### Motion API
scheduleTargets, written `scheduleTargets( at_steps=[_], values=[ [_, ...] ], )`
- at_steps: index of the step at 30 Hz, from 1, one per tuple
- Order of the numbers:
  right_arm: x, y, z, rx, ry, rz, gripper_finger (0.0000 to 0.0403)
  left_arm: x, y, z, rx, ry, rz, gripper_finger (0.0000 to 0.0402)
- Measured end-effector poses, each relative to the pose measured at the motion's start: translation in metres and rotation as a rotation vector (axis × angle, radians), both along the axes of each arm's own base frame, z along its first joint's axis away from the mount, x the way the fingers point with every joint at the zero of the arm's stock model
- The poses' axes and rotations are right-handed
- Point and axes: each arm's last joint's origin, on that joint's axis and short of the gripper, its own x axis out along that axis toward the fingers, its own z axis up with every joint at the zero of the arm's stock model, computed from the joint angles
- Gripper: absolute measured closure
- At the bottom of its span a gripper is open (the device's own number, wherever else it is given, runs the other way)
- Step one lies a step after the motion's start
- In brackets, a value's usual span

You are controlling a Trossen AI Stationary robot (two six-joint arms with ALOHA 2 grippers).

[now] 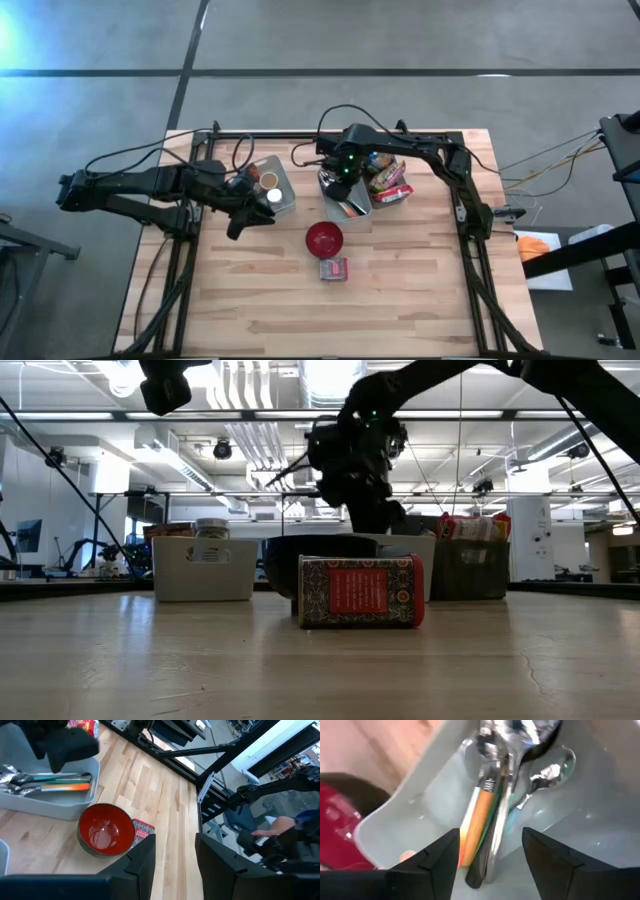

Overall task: Pick & Place Food Item
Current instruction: Put the red seasoning can into the left white bin

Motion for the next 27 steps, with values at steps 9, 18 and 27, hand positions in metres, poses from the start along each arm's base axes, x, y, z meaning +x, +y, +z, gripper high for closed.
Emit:
scheduleTargets(
  at_steps=[9,18,27],
  values=[
    [0.010,0.032,0.051,-0.065,-0.137,0.190,0.0149,-0.002,0.000,-0.005,-0.038,0.064,0.021,0.0259],
    [0.002,0.086,0.084,-0.185,-0.189,0.307,0.0141,-0.004,-0.001,-0.008,-0.036,0.101,0.017,0.0259],
    [-0.019,0.153,0.070,-0.147,-0.264,0.236,0.0141,-0.009,-0.007,-0.015,0.027,0.175,-0.004,0.0259]
  ],
)
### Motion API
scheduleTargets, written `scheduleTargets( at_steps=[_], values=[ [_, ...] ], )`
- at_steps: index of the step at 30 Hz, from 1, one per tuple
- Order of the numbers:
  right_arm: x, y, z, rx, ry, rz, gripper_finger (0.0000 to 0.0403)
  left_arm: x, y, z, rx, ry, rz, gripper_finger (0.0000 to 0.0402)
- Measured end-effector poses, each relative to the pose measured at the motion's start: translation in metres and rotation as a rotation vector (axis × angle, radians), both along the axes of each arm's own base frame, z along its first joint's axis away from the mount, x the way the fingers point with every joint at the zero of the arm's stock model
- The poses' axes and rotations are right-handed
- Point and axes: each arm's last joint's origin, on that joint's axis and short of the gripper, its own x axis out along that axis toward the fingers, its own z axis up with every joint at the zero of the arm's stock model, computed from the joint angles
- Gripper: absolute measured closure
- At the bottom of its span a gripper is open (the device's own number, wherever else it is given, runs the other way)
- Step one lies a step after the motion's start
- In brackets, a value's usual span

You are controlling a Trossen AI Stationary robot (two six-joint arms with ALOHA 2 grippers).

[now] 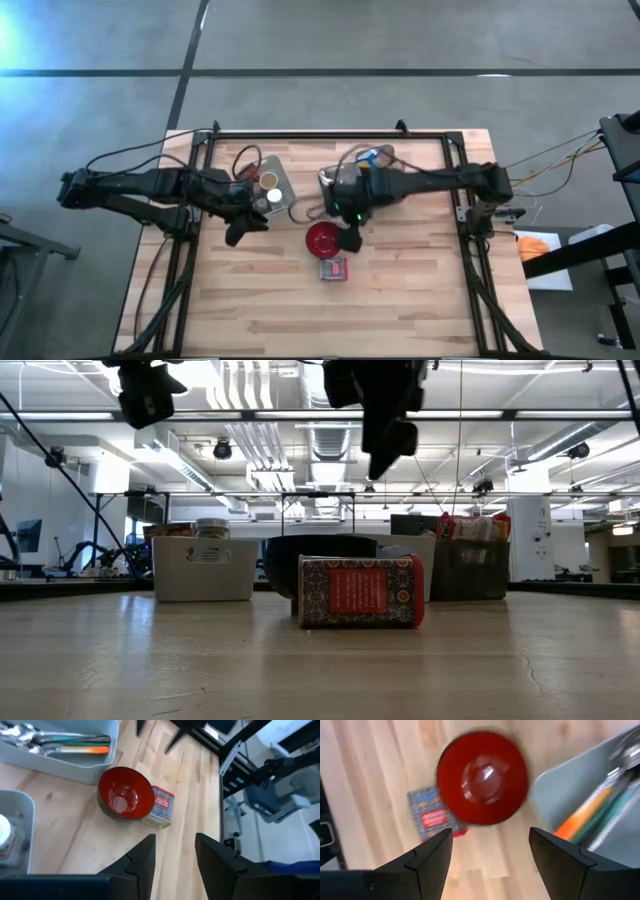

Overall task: Pick & Place Food Item
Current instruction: Put the red seasoning can into the left white bin

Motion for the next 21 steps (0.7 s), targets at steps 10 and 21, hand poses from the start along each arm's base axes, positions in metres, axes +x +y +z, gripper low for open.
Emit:
scheduleTargets(
  at_steps=[10,21],
  values=[
    [-0.022,0.049,-0.051,-0.064,0.068,-0.139,0.0141,0.000,-0.010,-0.009,0.157,0.004,-0.034,0.0259],
    [-0.024,0.069,-0.078,-0.046,-0.015,-0.097,0.0141,0.010,-0.024,-0.040,0.180,0.124,-0.110,0.0258]
  ],
)
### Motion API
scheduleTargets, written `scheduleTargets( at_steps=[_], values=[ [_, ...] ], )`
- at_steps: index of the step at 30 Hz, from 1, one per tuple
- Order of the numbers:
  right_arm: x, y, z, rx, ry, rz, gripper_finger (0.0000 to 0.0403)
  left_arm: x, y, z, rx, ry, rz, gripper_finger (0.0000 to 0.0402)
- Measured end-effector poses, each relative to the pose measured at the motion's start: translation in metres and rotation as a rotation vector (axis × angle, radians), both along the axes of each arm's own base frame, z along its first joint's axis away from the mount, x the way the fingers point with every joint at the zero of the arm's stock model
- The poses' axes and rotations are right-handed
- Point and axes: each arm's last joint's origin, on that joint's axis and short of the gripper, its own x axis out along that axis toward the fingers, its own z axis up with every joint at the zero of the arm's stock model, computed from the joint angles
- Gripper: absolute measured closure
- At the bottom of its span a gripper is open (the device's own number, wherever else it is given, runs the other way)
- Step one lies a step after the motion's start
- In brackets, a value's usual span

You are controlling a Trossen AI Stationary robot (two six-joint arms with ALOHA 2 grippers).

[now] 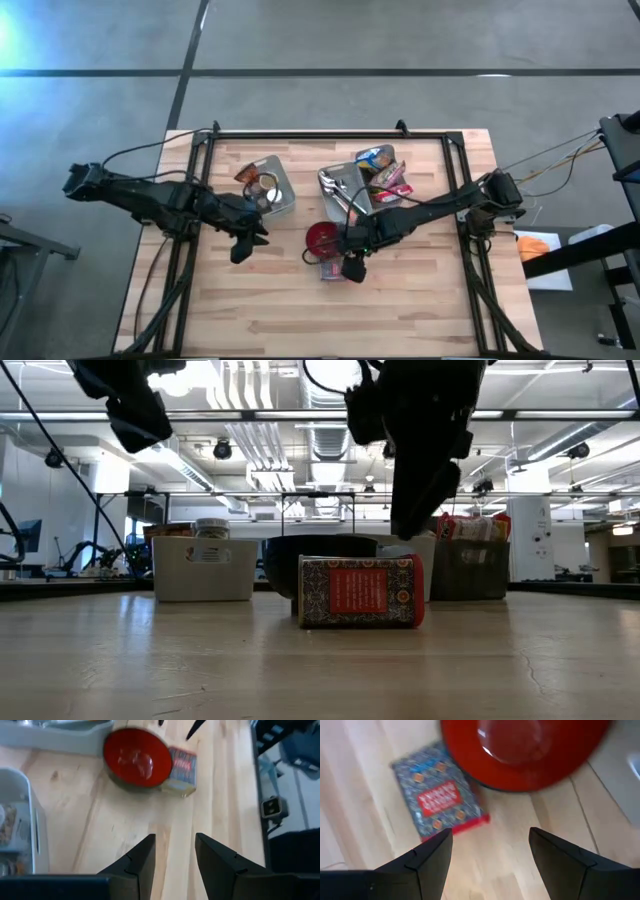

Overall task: Pick & Place Food Item
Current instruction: Put the red seasoning can into the left white bin

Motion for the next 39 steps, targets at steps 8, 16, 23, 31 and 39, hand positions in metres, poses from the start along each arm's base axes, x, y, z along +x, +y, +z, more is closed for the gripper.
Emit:
scheduleTargets(
  at_steps=[8,16,23,31,39],
  values=[
    [0.001,0.010,-0.002,-0.050,-0.063,0.254,0.0141,0.007,-0.003,-0.008,0.007,0.046,-0.008,0.0258],
    [0.002,0.010,-0.006,-0.070,-0.087,0.335,0.0141,0.007,-0.003,-0.008,-0.017,0.050,0.018,0.0258],
    [0.003,0.013,-0.011,-0.059,-0.135,0.347,0.0141,0.007,-0.003,-0.008,-0.031,0.053,0.033,0.0258],
    [0.004,0.015,-0.013,-0.112,-0.172,0.341,0.0141,0.007,-0.003,-0.008,-0.033,0.054,0.035,0.0258],
    [0.006,0.017,-0.027,-0.035,-0.114,0.318,0.0140,0.007,-0.004,-0.008,-0.052,0.058,0.022,0.0258]
  ],
)
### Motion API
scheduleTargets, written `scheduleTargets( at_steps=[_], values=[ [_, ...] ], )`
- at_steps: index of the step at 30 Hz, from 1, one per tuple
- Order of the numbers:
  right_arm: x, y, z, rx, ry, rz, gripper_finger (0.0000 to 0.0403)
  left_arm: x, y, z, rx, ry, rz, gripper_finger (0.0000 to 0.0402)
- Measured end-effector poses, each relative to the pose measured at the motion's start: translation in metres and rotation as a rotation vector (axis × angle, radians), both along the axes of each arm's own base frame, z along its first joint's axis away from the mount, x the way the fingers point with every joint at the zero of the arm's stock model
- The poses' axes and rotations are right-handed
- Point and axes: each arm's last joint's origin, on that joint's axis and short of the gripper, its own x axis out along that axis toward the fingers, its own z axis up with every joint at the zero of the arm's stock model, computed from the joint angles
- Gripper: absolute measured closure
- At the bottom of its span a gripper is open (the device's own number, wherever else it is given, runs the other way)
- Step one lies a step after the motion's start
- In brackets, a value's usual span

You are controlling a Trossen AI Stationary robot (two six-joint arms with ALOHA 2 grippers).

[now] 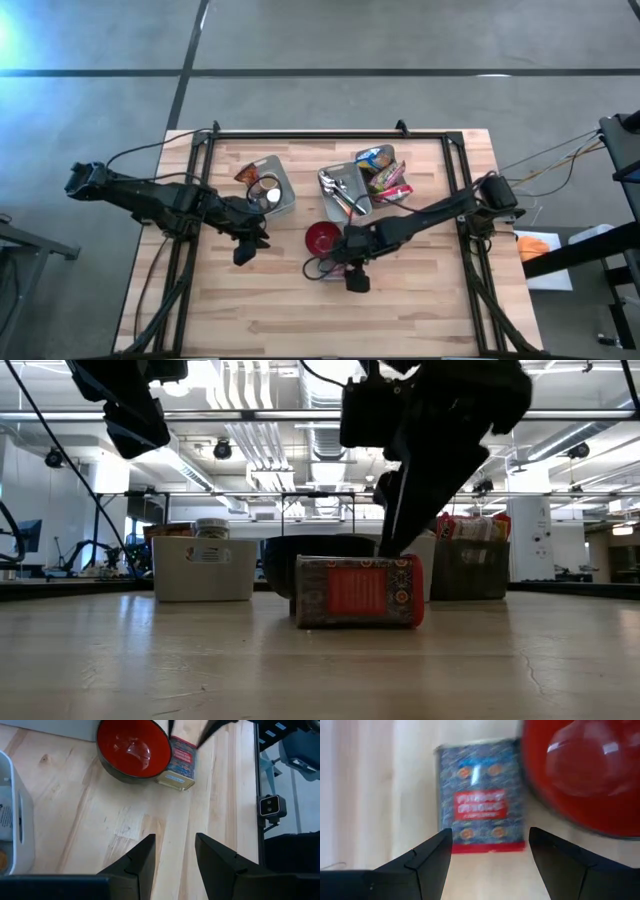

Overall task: Pick & Place Food Item
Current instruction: Put the red seasoning can into the left white bin

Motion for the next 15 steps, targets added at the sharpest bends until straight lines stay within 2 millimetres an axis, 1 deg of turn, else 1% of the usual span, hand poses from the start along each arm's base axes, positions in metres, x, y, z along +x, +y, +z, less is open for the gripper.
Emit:
scheduleTargets(
  at_steps=[3,10,15],
  values=[
    [0.0034,0.0030,-0.0012,0.070,0.006,0.037,0.0140,-0.0001,-0.0001,0.0000,-0.003,0.001,-0.002,0.0258],
    [0.0075,0.0029,0.0010,0.004,-0.026,0.034,0.0139,-0.0002,-0.0001,0.0000,-0.003,0.003,-0.002,0.0258],
    [0.0069,0.0065,0.0012,0.012,-0.027,0.011,0.0139,-0.0002,-0.0001,0.0000,-0.004,0.003,-0.001,0.0258]
  ],
)
